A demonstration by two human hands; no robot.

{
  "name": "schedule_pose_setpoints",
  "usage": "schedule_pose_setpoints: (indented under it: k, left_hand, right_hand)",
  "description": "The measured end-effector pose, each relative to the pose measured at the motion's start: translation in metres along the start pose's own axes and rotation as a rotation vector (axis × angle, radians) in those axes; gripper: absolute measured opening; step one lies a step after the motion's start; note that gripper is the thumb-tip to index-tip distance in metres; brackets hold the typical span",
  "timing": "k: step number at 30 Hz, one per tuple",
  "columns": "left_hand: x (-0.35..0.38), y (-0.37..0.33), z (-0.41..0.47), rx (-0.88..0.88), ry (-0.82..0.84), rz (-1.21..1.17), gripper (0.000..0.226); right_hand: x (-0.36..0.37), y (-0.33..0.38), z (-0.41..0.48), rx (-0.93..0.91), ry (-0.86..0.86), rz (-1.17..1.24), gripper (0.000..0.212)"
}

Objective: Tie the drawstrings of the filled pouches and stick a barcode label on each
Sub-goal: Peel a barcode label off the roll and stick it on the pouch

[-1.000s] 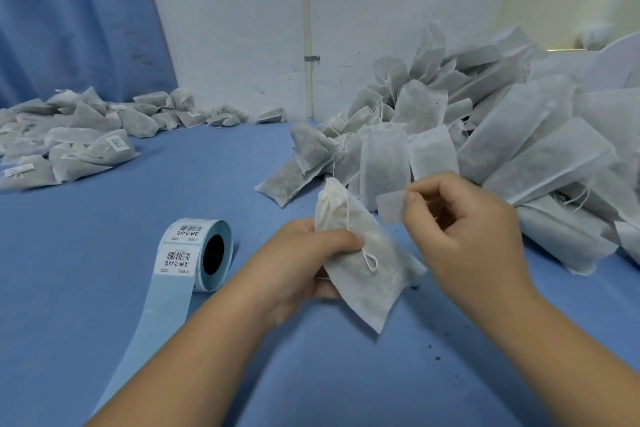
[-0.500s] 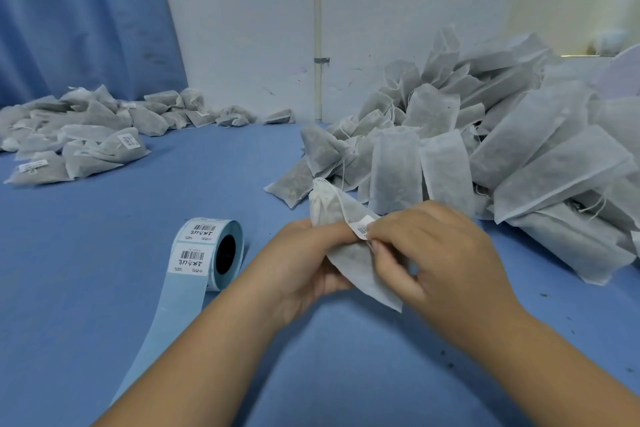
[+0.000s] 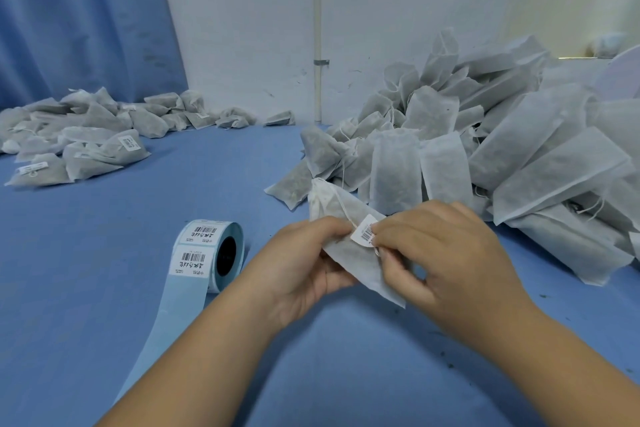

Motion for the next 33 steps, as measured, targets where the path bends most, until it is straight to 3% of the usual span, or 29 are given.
schedule_pose_setpoints:
  k: [5,8,10,15,18,21,29,33]
  left_hand:
    - [0.004,-0.006,-0.002,0.060,0.049,-0.047,0.034]
    - [0.008,-0.010,-0.003,0.107,0.100,-0.021,0.048]
    - [0.011,-0.011,-0.004,0.142,0.137,0.011,0.044]
    - [0.008,-0.009,-0.002,0.193,0.107,0.177,0.034]
    - [0.015,-0.007,-0.003,0.204,0.148,0.250,0.035]
    - [0.015,-0.007,-0.004,0.225,0.123,0.342,0.036]
    - [0.019,0.001,-0.005,0.203,0.135,0.342,0.028]
    - [0.018,0.005,-0.005,0.175,0.126,0.420,0.028]
  right_hand:
    - [0.005,0.000,0.000,0.003,0.050,0.061,0.016]
    - [0.007,-0.009,-0.003,0.092,0.072,0.148,0.022]
    - [0.007,-0.015,-0.006,0.171,0.069,0.233,0.019]
    - [0.019,-0.049,-0.020,0.682,0.035,0.617,0.012]
    - [0.041,-0.057,-0.033,0.907,0.204,0.823,0.027]
    - [0.052,-0.050,-0.037,0.970,0.284,1.011,0.016]
    - [0.054,-0.051,-0.044,1.052,0.150,1.054,0.010]
    - [0.054,-0.054,-0.045,1.103,0.111,1.039,0.027]
Point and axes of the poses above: each hand's wrist, its own z-axis towards the middle knuckle, its own x-axis out of the palm, y = z × x, the point moved 8 cm from there along z, towards the middle knuckle, and after that the axes turned 3 degrees about y, right-handed, at the moved point
